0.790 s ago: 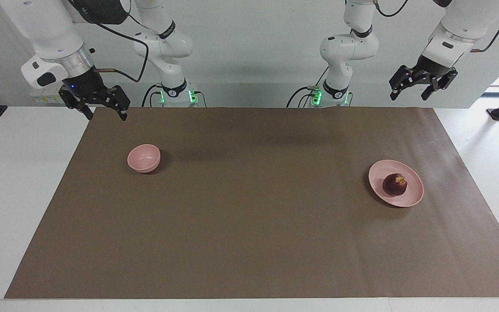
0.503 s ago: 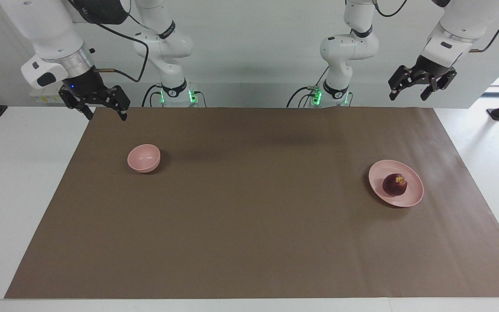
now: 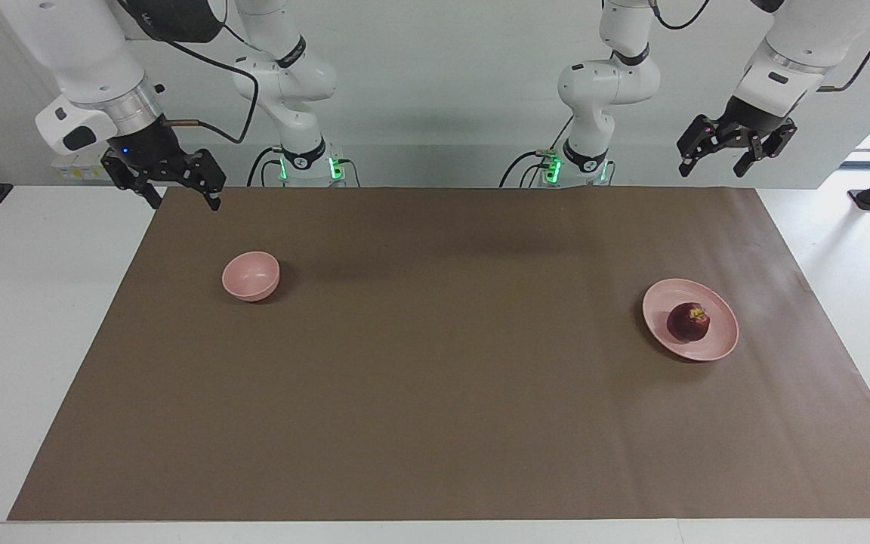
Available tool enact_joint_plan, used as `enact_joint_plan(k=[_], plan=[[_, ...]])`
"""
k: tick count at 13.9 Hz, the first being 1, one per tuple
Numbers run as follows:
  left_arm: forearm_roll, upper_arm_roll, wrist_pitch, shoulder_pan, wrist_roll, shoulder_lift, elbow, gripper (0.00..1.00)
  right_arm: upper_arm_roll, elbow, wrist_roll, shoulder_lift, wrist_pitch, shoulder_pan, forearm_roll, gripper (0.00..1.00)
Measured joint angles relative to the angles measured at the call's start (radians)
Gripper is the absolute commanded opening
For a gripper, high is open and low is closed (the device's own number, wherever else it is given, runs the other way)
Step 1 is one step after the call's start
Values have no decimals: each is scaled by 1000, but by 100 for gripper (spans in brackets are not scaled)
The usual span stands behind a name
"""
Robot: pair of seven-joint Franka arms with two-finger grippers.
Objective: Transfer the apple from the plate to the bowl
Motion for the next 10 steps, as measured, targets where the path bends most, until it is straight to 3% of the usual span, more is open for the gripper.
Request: enact_joint_plan(k=[4, 10], plan=[[0, -2, 48, 0, 0, 2, -45, 100, 0, 0, 0, 0, 0, 0, 0, 100], [0, -3, 308, 0, 0, 57, -174, 100, 0, 0, 0, 0, 0, 0, 0, 100]])
